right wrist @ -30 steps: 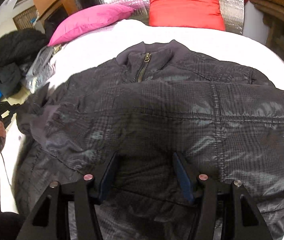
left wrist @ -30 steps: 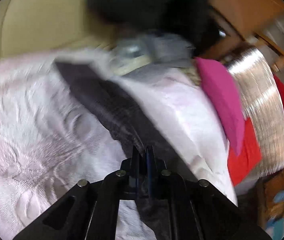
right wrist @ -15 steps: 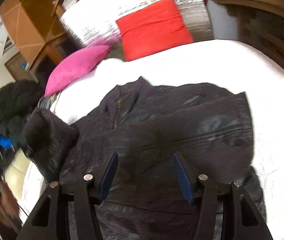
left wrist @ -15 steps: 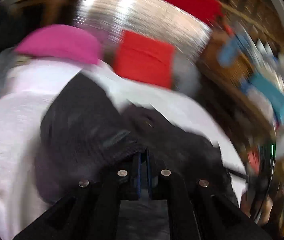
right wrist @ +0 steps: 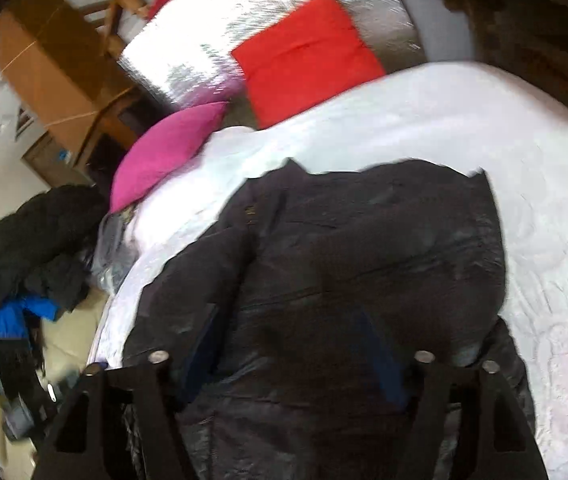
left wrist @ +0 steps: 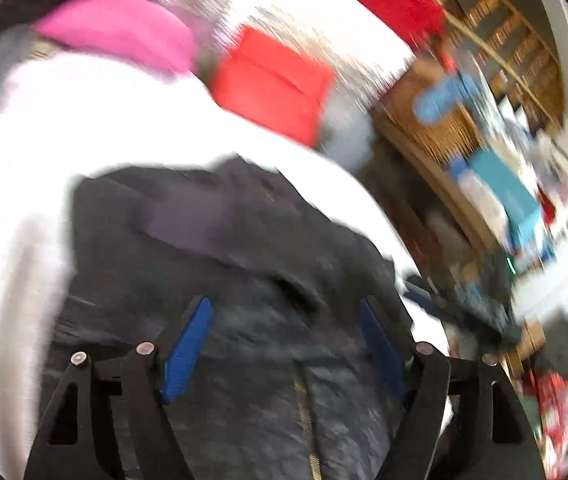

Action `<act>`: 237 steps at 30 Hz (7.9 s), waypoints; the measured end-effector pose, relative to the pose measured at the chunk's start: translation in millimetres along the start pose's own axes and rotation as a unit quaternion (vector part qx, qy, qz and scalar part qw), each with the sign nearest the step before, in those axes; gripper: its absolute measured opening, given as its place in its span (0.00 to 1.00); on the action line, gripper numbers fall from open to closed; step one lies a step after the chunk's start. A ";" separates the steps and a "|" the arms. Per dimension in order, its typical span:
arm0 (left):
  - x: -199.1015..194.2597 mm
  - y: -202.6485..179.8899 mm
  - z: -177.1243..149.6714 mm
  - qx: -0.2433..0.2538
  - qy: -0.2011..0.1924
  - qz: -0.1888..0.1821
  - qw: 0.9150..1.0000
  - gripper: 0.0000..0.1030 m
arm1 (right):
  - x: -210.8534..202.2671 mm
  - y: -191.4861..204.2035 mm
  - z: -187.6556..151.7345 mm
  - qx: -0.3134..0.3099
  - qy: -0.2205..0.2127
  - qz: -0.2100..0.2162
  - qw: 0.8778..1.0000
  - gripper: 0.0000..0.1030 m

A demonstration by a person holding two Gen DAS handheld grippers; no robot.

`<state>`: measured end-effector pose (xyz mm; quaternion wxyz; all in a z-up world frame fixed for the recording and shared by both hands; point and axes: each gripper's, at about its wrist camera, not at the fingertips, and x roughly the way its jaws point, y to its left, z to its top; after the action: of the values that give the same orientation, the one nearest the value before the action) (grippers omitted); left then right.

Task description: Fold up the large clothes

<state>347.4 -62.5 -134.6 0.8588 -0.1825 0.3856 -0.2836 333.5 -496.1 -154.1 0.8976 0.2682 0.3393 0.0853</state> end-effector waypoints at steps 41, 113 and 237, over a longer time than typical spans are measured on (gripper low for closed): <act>44.3 84.0 1.3 -0.049 0.079 0.186 0.978 0.27 | 29.8 -52.0 -41.6 0.191 0.052 -0.002 0.980 0.27; 74.6 40.5 -1.7 0.101 0.083 0.238 0.962 0.45 | 21.2 -112.3 7.9 0.200 0.031 -0.128 0.971 0.17; 98.9 117.9 191.1 -0.124 0.017 0.042 0.991 0.08 | 66.2 -69.9 168.4 0.136 -0.059 0.013 0.989 0.10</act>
<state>588.2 -15.5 -131.0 0.8339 -0.2662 0.4399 -0.2006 491.7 -604.1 -123.7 0.8700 0.3965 0.2911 0.0340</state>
